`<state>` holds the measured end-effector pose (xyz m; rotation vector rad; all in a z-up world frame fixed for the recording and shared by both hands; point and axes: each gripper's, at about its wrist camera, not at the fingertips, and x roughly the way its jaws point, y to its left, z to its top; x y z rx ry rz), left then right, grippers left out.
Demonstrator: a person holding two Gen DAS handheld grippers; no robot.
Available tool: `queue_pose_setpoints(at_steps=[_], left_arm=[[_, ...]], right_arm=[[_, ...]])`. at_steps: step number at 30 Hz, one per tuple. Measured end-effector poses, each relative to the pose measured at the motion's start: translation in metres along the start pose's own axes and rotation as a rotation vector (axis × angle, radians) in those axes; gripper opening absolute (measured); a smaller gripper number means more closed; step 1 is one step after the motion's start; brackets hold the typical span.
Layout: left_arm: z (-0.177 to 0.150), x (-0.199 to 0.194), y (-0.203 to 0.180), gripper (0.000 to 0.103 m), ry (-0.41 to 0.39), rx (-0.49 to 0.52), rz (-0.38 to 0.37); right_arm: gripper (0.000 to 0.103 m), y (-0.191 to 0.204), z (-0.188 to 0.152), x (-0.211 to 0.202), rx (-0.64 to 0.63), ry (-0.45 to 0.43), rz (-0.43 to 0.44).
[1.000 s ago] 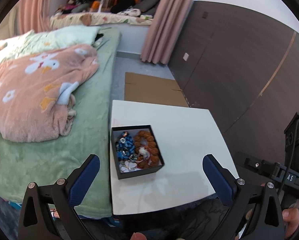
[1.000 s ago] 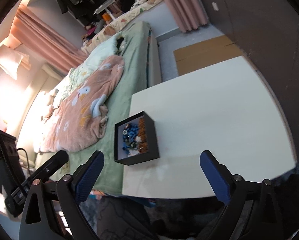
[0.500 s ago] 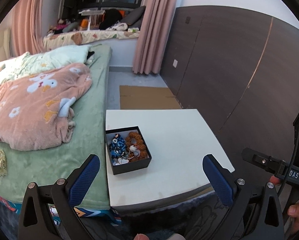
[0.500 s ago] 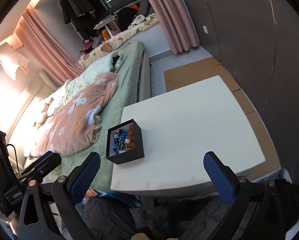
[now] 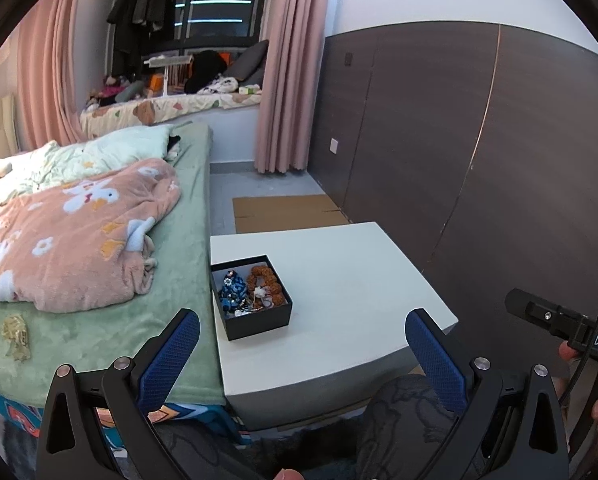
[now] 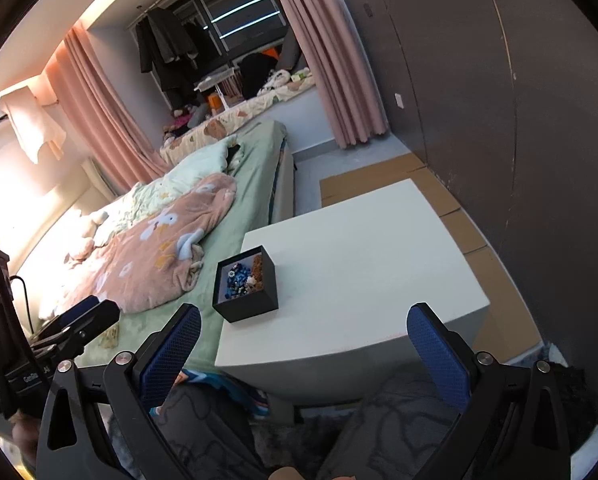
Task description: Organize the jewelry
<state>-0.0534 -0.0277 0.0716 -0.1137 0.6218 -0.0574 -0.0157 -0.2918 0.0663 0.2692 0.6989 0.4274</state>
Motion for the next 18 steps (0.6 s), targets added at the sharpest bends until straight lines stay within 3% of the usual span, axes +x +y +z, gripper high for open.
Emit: queue_pose_setpoints(at_steps=[18], left_arm=[[0.000, -0.033, -0.001, 0.103, -0.054, 0.009, 0.034]], right_arm=[[0.103, 0.008, -0.012, -0.028, -0.008, -0.001, 0.009]])
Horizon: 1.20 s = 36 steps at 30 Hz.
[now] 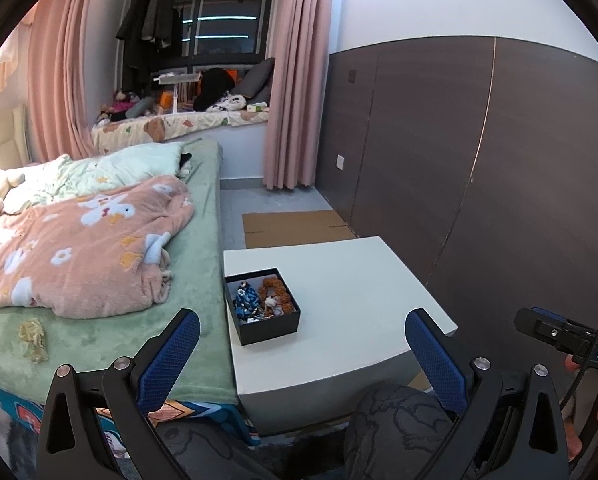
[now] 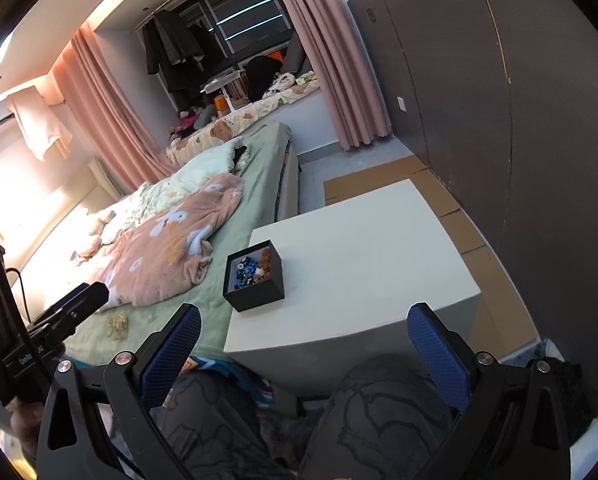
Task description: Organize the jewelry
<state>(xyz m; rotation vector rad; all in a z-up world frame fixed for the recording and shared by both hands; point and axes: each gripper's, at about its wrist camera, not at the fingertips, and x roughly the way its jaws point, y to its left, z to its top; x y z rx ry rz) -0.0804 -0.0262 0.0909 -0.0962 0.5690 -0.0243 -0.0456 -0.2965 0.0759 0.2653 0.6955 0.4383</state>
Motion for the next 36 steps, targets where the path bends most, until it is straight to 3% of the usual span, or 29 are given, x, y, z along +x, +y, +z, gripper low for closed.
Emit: queue_pose_setpoints(at_steps=[36], left_arm=[[0.002, -0.009, -0.007, 0.103, -0.017, 0.001, -0.010]], right_arm=[[0.103, 0.000, -0.001, -0.022, -0.006, -0.008, -0.018]])
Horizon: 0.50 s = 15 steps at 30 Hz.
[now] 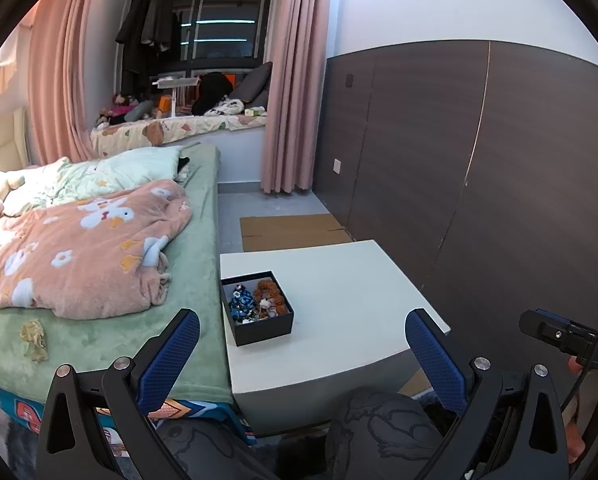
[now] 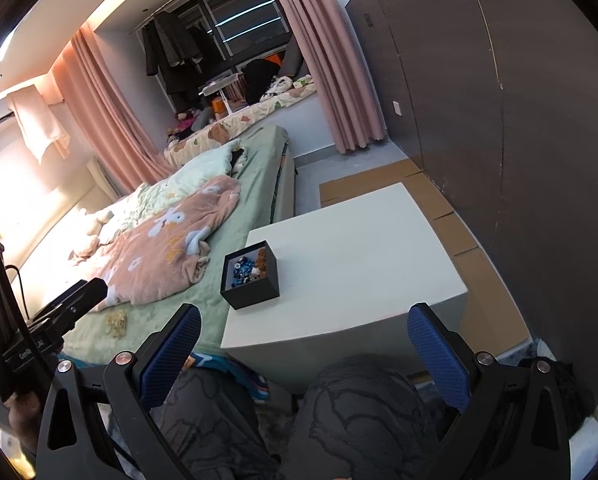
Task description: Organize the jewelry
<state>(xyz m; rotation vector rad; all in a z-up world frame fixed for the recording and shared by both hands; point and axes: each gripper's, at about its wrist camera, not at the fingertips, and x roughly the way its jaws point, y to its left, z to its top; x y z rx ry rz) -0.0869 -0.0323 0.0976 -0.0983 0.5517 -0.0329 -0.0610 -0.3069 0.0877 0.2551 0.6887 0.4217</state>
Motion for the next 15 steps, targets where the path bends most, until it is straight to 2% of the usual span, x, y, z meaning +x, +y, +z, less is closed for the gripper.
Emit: queue_pose_setpoints(at_steps=[15], left_arm=[[-0.0019, -0.0045, -0.0031, 0.103, -0.004, 0.005, -0.009]], right_arm=[[0.103, -0.0003, -0.0005, -0.0054, 0.004, -0.011, -0.009]])
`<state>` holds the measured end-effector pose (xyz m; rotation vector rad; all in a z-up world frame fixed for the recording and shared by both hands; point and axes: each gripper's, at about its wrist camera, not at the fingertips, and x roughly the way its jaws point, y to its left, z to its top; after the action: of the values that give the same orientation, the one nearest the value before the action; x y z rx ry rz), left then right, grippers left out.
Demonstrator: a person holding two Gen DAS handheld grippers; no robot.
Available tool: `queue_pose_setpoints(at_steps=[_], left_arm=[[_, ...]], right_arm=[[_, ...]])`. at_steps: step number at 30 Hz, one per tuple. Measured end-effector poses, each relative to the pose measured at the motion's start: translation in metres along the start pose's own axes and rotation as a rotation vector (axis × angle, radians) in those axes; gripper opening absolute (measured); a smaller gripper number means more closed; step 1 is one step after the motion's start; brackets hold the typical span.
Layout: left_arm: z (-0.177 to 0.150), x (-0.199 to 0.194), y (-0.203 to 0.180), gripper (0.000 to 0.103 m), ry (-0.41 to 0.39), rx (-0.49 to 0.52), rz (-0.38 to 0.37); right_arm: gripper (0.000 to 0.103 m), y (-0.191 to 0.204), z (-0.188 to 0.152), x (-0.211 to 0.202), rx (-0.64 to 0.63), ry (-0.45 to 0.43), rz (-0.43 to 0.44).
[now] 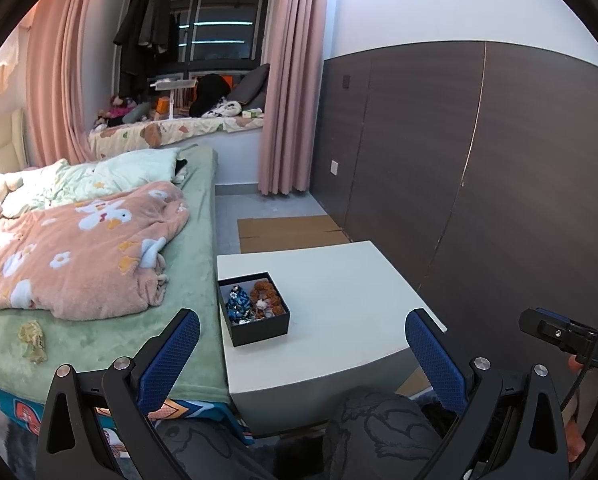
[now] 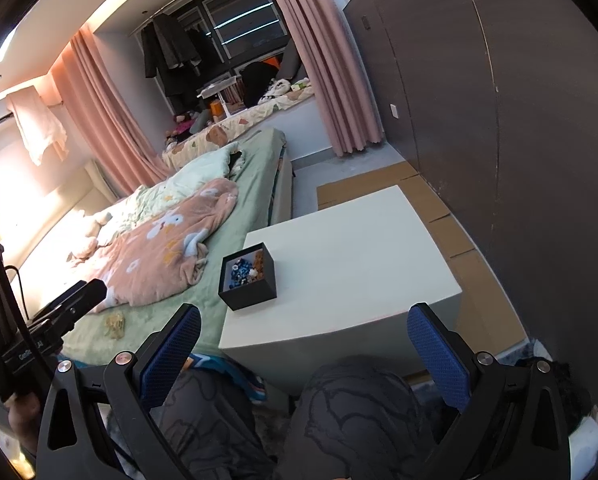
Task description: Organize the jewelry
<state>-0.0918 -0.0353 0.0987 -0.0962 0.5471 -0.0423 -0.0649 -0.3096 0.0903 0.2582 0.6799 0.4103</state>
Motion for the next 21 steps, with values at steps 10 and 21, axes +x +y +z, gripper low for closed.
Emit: queue_pose_setpoints(at_steps=[10, 21], left_arm=[[0.0009, 0.0021, -0.0017, 0.103, 0.002, -0.007, -0.018], [0.0000, 0.0031, -0.0075, 0.102, -0.027, 0.028, -0.015]], right_arm=[[0.103, -0.0027, -0.0025, 0.0002, 0.012, 0.005, -0.011], [0.103, -0.0064, -0.0025, 0.0058, 0.036, 0.005, -0.035]])
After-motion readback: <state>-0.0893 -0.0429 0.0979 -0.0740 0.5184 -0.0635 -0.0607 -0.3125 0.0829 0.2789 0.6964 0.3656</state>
